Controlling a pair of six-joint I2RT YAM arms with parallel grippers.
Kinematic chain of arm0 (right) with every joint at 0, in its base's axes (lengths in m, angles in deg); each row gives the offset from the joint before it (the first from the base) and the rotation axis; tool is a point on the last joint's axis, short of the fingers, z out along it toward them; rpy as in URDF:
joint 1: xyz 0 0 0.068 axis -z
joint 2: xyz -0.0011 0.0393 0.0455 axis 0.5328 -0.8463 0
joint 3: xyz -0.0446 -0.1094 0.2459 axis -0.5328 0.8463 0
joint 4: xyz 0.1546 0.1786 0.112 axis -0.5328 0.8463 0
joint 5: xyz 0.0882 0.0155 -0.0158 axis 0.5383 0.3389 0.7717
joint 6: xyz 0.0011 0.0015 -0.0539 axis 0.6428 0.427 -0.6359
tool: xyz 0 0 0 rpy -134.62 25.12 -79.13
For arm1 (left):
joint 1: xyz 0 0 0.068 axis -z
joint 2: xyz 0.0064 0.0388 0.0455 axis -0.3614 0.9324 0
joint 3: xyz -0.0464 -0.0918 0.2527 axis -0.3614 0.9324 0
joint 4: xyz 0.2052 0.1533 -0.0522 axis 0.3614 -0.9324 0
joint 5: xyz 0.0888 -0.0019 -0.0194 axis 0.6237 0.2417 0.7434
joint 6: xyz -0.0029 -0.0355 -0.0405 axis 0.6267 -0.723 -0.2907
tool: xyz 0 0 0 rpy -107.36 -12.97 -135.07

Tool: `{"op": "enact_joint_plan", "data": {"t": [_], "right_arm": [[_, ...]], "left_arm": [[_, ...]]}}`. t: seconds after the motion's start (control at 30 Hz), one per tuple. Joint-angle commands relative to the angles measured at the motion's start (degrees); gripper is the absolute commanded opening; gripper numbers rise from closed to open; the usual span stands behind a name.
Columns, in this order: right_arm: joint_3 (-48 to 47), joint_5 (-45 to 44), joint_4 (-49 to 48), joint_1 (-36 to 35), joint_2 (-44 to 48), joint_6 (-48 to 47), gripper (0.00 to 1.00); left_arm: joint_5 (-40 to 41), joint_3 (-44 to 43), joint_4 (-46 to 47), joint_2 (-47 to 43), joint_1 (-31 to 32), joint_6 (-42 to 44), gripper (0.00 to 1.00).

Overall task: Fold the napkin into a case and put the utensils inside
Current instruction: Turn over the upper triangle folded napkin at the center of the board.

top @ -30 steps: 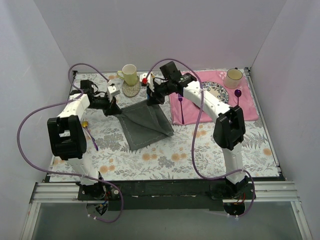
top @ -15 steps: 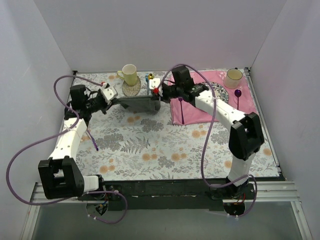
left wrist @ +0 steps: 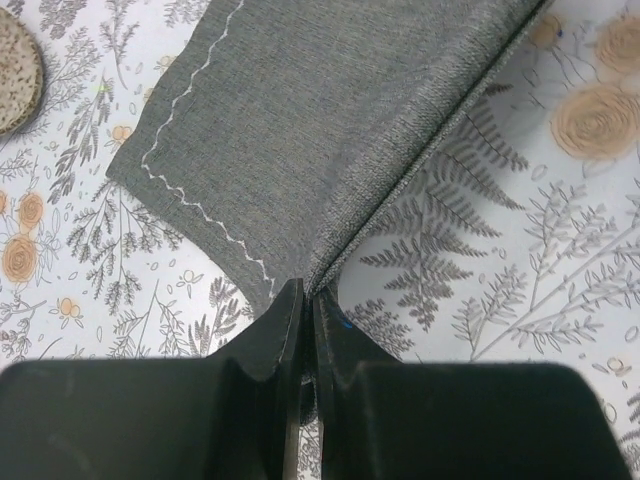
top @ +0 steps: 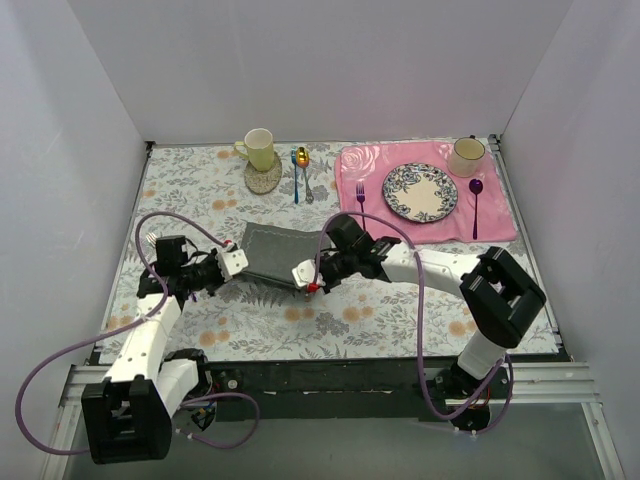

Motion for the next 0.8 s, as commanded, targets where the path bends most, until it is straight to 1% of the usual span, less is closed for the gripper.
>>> {"op": "enact_joint_plan", "data": {"t": [0.0, 0.17, 0.2, 0.23, 0.27, 0.33, 0.37, 0.4, 0.43, 0.47, 0.5, 0.57, 0.6, 0.7, 0.73, 0.77], "right_arm": [[2.4, -0.9, 0.8, -1.7, 4.0, -0.2, 0.01], [1.8, -1.3, 1.8, -3.4, 3.2, 1.7, 0.01], [1.7, -1.2, 2.5, -3.7, 3.0, 1.6, 0.01], [1.7, -1.3, 2.7, -4.1, 3.1, 1.6, 0.01], [1.8, -1.3, 2.6, -4.4, 2.9, 1.7, 0.01], [1.8, -1.5, 2.7, -5.4, 2.6, 2.0, 0.01], [1.8, -1.6, 2.7, -5.8, 2.5, 2.6, 0.01], [1.9, -1.6, 2.7, -5.9, 2.5, 2.9, 0.09], [2.1, -1.4, 2.7, -6.5, 2.7, 3.2, 0.22], [2.3, -1.2, 2.8, -6.6, 3.6, 3.5, 0.37], [2.4, -1.2, 2.7, -6.8, 4.3, 4.8, 0.62], [2.4, -1.2, 2.4, -6.9, 6.9, 6.4, 0.73], [2.4, -2.3, 2.4, -7.0, 7.9, 9.1, 0.77], [0.3, -2.8, 5.7, -5.2, 11.1, 13.5, 0.78], [-0.3, -2.0, 6.3, -2.2, 12.4, 19.4, 0.77], [-0.4, -0.9, 7.1, -0.2, 12.6, 22.5, 0.75]], "left_arm": [[5.3, 2.5, -4.0, -4.4, -0.9, 7.7, 0.0], [6.3, 3.2, -6.0, -3.5, -0.9, 8.4, 0.0], [6.3, 2.1, -9.0, -3.2, -0.9, 10.4, 0.02], [5.9, 1.6, -10.6, -2.2, -1.0, 10.8, 0.14], [5.5, 0.8, -13.3, -1.7, -0.9, 10.6, 0.23], [3.0, -1.9, -15.9, -0.2, -1.0, 9.2, 0.34], [2.1, -2.9, -18.2, 0.2, -1.0, 9.0, 0.38], [0.9, -3.9, -18.9, 0.5, -1.0, 8.4, 0.43], [-0.6, -5.7, -19.3, 0.8, -1.1, 6.8, 0.48], [-1.3, -6.4, -20.7, 0.9, -1.1, 6.7, 0.61], [-2.0, -7.2, -21.3, 1.0, -1.1, 6.7, 0.65], [-3.1, -9.1, -22.3, 0.6, -1.1, 6.4, 0.67], [-3.5, -9.7, -22.5, 0.5, -1.1, 6.4, 0.68], [-5.1, -11.6, -23.0, 0.8, -0.8, 6.7, 0.71], [-5.0, -12.1, -23.4, 1.5, -0.5, 7.5, 0.71], [-4.1, -12.3, -24.1, 2.2, 0.2, 8.9, 0.71]]}}
